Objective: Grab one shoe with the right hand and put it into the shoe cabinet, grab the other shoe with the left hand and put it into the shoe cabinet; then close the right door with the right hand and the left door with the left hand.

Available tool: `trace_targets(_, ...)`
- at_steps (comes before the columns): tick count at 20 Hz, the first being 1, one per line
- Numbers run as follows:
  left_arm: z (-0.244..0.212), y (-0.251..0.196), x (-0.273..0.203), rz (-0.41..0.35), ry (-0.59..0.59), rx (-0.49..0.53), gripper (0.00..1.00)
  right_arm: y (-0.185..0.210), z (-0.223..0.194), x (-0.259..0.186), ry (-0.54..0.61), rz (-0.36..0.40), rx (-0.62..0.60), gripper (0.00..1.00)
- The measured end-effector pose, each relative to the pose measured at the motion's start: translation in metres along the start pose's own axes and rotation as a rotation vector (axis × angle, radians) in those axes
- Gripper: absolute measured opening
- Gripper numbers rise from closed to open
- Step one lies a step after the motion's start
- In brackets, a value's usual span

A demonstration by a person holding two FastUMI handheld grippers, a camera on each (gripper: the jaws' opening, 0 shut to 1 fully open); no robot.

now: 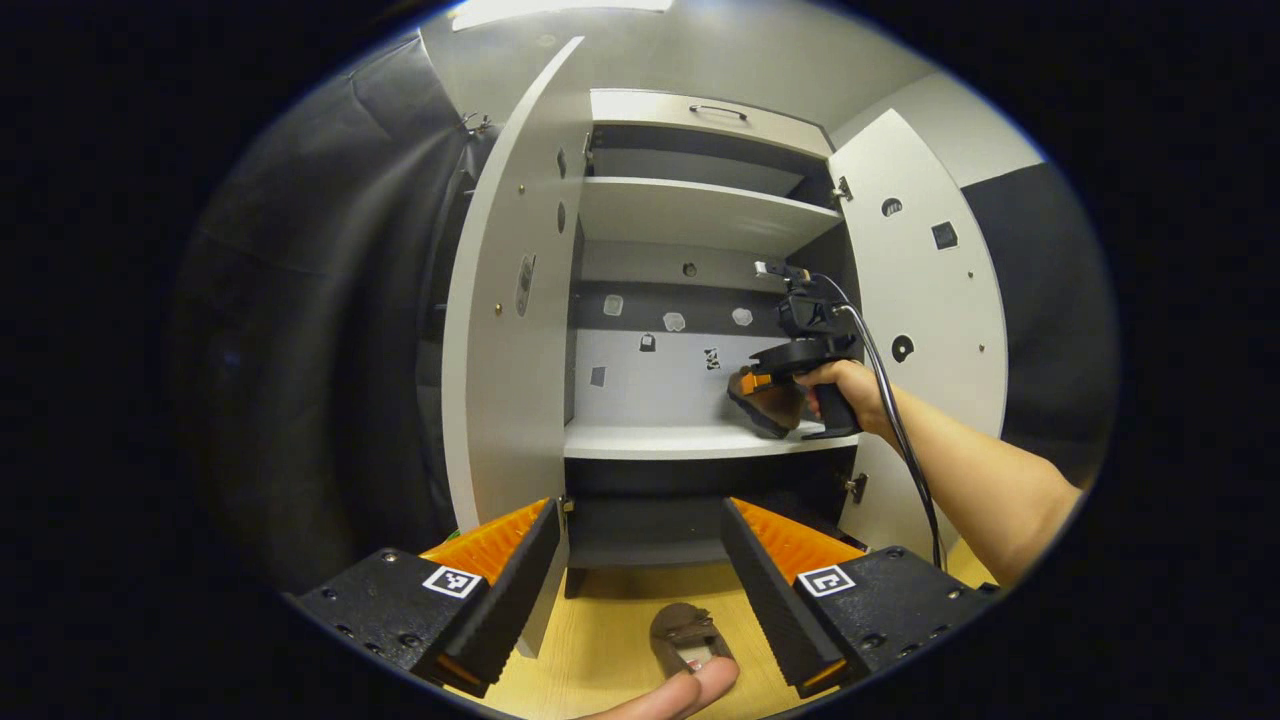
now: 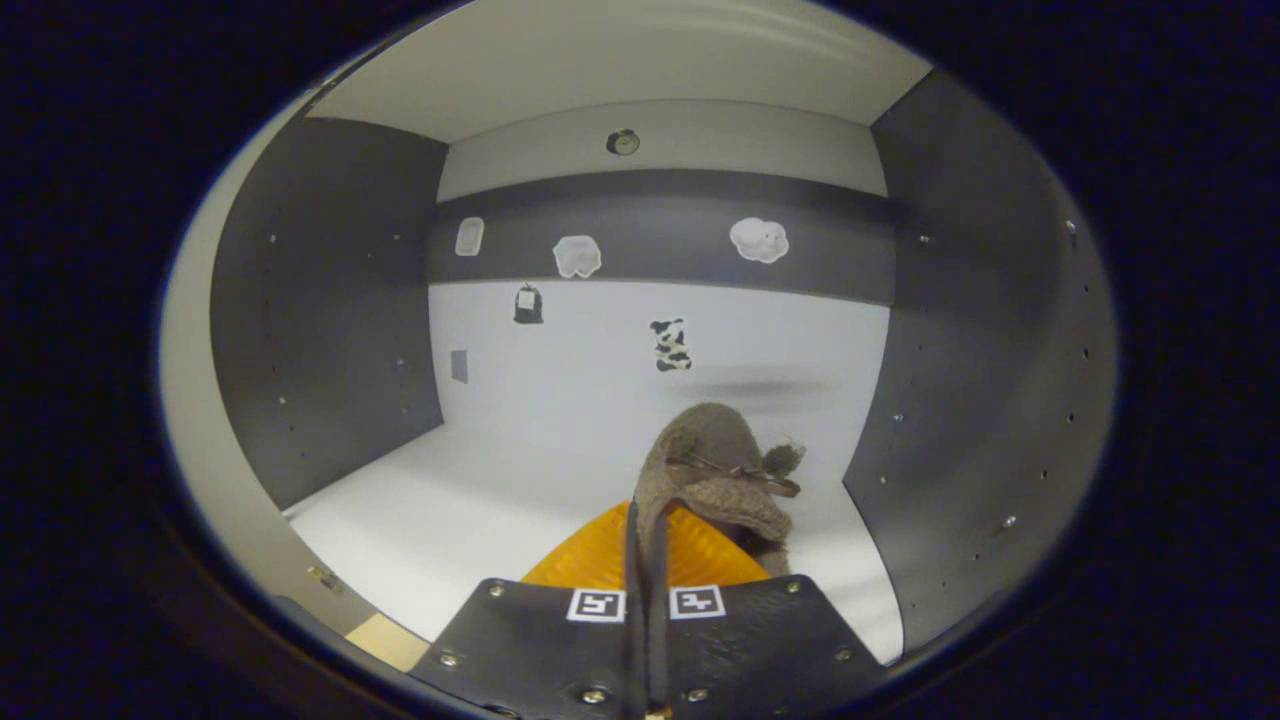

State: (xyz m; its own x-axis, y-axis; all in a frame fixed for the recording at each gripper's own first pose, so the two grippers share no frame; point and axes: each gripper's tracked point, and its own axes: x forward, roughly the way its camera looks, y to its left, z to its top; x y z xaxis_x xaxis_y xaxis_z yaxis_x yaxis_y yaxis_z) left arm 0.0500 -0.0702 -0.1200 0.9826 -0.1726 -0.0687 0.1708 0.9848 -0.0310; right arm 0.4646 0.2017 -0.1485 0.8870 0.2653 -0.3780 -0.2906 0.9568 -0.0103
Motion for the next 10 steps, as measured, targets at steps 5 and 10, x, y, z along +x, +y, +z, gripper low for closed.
trace_targets(5, -0.006, 0.002, -0.005, 0.028, 0.023, -0.002, 0.99, -0.002, 0.006, -0.017, -0.038, -0.02, -0.003, 0.58)
trace_targets(10, -0.012, 0.002, -0.017, 0.038, 0.045, 0.005, 0.99, 0.012, 0.011, -0.073, -0.098, -0.02, 0.007, 0.98)
